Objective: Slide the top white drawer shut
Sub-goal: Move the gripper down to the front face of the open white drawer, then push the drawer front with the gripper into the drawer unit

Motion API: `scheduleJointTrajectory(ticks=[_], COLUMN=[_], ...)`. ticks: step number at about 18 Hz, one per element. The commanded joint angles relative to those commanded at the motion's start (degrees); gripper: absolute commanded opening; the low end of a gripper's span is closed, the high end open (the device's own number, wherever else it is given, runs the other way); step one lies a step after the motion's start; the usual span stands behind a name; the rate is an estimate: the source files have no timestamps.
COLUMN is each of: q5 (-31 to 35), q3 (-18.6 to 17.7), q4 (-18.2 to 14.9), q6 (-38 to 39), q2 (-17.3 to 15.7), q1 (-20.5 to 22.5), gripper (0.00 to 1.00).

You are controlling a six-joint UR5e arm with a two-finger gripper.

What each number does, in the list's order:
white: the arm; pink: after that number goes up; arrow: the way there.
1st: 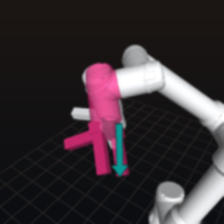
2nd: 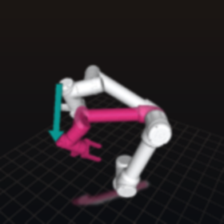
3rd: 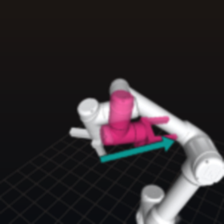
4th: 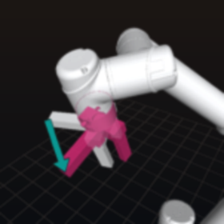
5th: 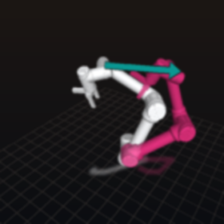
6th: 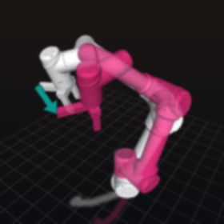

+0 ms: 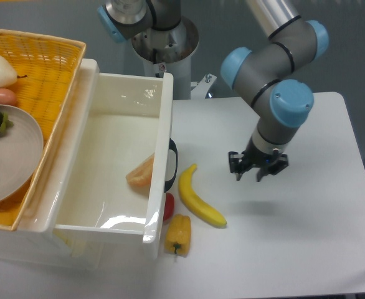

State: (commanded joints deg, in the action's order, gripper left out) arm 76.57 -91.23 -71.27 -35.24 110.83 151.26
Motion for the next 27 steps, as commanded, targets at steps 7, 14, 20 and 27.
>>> scheduleJointTrajectory(ticks=[7, 14, 20, 27], q5=[-7.83, -14.08, -16.01, -17.68], q3=[0.61, 1.49, 3.25, 3.52], q4=[-6.51, -11.95, -14.95, -16.00], q6=[-0.09, -0.61, -0.62, -0.35], q2=[-0.88, -1.50, -1.59, -2.64], q1=[-0.87, -1.67, -1.05, -1.40], gripper=[0.25, 0.24, 0.22, 0.22])
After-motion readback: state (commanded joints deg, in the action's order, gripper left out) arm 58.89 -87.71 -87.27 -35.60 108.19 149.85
